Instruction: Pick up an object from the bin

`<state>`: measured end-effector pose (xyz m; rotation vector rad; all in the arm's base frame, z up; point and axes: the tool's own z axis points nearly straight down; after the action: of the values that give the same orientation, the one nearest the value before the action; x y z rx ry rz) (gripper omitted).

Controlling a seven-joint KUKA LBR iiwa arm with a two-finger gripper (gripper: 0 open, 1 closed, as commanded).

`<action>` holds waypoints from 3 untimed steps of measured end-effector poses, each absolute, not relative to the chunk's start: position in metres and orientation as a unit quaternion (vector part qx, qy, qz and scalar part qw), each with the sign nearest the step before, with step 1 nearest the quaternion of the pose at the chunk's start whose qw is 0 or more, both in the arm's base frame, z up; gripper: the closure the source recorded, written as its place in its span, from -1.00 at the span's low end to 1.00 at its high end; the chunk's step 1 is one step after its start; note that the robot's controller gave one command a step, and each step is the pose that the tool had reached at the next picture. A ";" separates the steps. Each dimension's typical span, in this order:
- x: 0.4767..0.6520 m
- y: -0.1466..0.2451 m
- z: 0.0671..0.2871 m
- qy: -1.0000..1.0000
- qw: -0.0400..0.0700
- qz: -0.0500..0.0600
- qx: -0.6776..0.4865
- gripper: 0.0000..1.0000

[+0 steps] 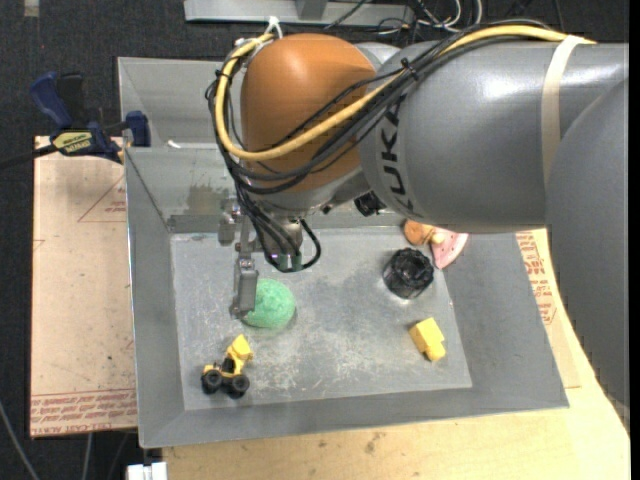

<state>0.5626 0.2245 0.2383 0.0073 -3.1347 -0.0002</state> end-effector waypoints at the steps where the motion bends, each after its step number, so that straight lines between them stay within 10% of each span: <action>1: 0.564 0.223 0.243 -1.000 -0.001 -0.001 0.001 -1.00; 3: 0.547 0.213 0.202 -1.000 0.002 0.001 0.022 -1.00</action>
Offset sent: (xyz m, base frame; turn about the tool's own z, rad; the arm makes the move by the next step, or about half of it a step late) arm -0.0575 -0.0568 -0.0881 -0.0998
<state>0.5474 0.2132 0.2017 0.0698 -3.1361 0.0033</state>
